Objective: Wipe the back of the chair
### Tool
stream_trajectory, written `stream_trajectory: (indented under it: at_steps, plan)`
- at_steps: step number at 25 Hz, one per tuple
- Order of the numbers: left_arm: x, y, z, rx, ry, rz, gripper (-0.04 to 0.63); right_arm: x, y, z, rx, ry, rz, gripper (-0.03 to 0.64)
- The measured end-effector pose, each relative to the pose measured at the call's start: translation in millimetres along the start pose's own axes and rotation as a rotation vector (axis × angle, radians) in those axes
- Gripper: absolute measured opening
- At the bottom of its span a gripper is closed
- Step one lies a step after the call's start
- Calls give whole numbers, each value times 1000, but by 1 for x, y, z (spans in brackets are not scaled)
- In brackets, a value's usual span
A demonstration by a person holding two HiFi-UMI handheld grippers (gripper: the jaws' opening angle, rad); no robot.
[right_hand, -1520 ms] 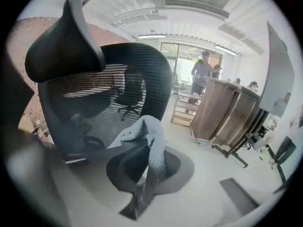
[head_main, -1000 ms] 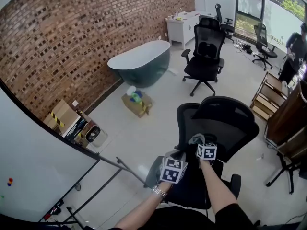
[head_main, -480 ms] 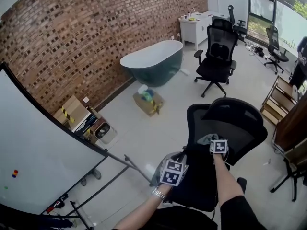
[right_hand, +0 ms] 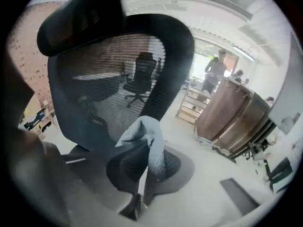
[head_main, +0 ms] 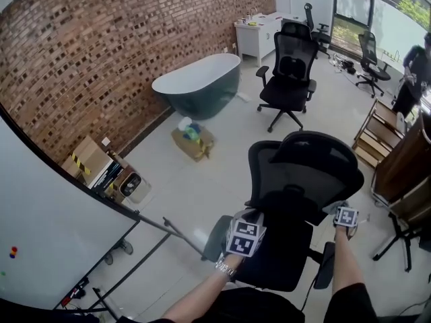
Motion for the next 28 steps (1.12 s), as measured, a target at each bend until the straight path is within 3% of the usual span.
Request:
stream_trajectory:
  at_steps: [4,11,14,17,20,24,28]
  plan:
    - [2,-2,-6,-3,-19,3,57,-26,9,37,60,101,-33,14]
    - [16,-1,-7,-8,-37,-17,57,-202,74,126,256,490,23,12]
    - [17,-3,-3,-9,-31,-19,57,-263,100,144,264,586,66,13]
    - [16,-6,5,-10,-16,-14,57,-291,115,140,250,571,125,12]
    - [12,-8,11,-12,-1,-7,57,-284,122,122,224,509,121,12]
    - [7,-9,13,-11,3,-1,57,-235,122,97,213,390,76,14]
    - [12,-10,0,-13,-18,-3,57,-154,112,71,220,229,26,14]
Point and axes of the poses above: the fingertips, and each gripper's own axes: z backward along the fingers, x to its right, y out of its top, the point moved 10 cm from there along z, backward along the fingers, and after that the axes turned 14 degrees about -y, right-handed, at the moved point
